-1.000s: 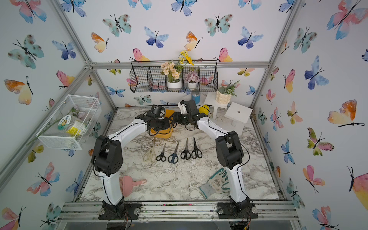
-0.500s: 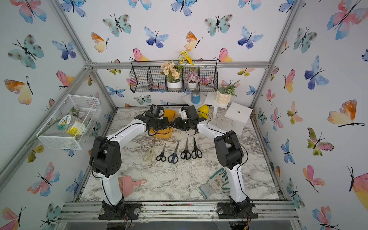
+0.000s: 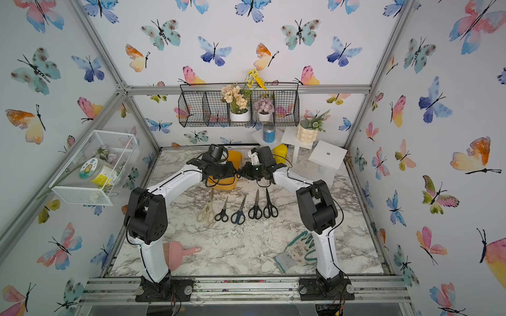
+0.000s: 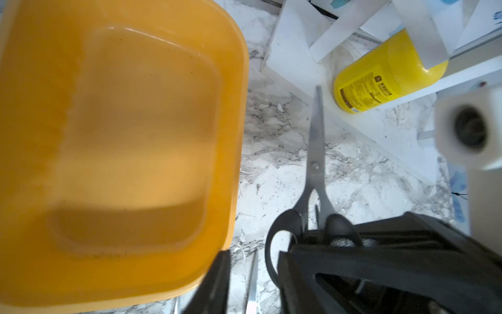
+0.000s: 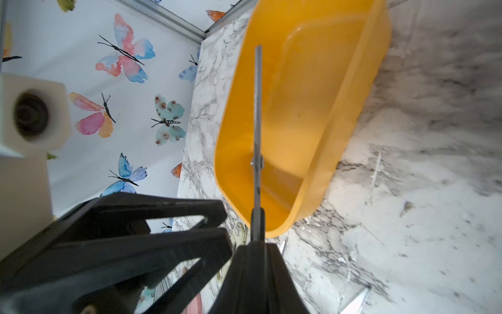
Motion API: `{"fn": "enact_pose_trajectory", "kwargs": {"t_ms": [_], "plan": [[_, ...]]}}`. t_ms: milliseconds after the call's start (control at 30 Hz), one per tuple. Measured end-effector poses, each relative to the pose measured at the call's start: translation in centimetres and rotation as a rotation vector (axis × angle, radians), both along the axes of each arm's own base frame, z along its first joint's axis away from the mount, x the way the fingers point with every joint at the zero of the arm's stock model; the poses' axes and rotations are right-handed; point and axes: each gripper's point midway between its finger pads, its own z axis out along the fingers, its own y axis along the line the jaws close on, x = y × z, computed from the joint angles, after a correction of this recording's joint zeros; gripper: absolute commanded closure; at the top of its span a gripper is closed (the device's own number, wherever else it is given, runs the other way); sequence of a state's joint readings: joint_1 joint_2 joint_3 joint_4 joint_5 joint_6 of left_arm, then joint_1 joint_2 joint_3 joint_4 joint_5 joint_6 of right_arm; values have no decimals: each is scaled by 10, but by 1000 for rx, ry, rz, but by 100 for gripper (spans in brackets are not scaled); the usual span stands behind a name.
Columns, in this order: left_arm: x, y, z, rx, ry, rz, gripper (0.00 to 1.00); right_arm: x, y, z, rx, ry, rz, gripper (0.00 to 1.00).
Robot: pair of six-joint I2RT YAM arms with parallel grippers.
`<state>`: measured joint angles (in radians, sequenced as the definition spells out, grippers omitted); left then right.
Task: Take the scissors out of the storage box
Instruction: Place the scissors at the center of the board.
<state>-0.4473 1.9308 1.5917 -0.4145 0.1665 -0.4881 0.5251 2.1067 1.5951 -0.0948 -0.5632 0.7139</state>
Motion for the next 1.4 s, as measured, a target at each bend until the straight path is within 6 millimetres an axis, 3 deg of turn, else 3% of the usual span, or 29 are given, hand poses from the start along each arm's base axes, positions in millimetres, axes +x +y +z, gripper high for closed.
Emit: {"fn": "enact_pose_trajectory", "kwargs": {"t_ms": [167,367,467,533,700,800,1400], "plan": [[-4,2,12,-6,-24,-5,57,-12,-36,-11,-47,45,-44,86],[-13,16,24,-2,-49,-2,57,-34,-125,-16,-119,89,-143,86],[-14,30,22,8,-46,13,56,-45,-165,-27,-165,133,-184,86],[-14,37,18,16,-37,22,56,-56,-180,-41,-195,173,-188,85],[-13,55,7,35,-12,48,56,-94,-188,-78,-257,284,-143,85],[-13,62,4,45,-6,58,57,-105,-190,-89,-278,319,-122,85],[-12,64,10,48,-18,62,57,-109,-209,-105,-327,310,-154,84]]}}
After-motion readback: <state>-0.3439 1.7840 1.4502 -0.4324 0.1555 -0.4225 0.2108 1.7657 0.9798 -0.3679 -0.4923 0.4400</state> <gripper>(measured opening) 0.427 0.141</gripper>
